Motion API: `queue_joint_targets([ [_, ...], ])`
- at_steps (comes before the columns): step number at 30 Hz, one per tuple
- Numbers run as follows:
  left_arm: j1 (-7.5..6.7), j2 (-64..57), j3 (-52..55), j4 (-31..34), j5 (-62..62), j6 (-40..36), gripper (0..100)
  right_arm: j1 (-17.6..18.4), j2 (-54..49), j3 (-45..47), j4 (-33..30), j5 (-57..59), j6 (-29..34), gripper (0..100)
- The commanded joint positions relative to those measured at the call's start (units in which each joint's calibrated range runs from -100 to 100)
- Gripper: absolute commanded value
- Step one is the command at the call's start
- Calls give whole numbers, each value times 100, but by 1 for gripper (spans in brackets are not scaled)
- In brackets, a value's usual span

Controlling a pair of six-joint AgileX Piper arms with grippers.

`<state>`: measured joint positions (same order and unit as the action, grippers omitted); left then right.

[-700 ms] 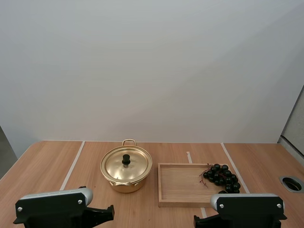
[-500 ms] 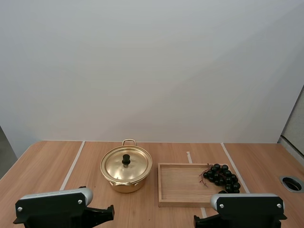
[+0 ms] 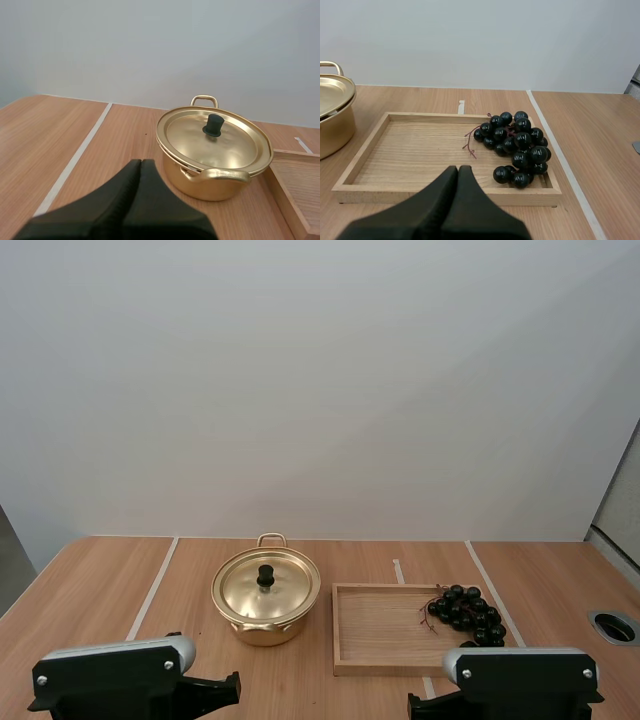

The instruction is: Open the lid, put the grape in the pot, and close it

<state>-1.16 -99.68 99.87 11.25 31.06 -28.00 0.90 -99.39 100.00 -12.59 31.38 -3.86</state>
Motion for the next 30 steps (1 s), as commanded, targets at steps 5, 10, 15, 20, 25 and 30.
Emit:
queue_joint_targets([
  [5, 10, -17, -1092, -73, 345, 802, 0, -19, -31, -686, 197, 458, 12, 0],
  [10, 10, -17, -2313, -73, 1788, 849, 0, -19, -15, -2083, 407, 1562, 12, 0],
  [15, 10, -17, -2960, -73, 1936, 882, 0, -19, -15, -3118, 375, 2198, 12, 0],
  [20, 10, -17, -3181, -61, 2116, 882, 0, -19, -15, -3582, 399, 2867, 12, 0],
  [25, 10, -17, -3181, -61, 2531, 882, 6, -24, -15, -3599, 375, 2953, 12, 5],
  [30, 10, 112, -3181, -61, 2789, 910, 48, -65, -15, -3599, 413, 2953, 12, 88],
])
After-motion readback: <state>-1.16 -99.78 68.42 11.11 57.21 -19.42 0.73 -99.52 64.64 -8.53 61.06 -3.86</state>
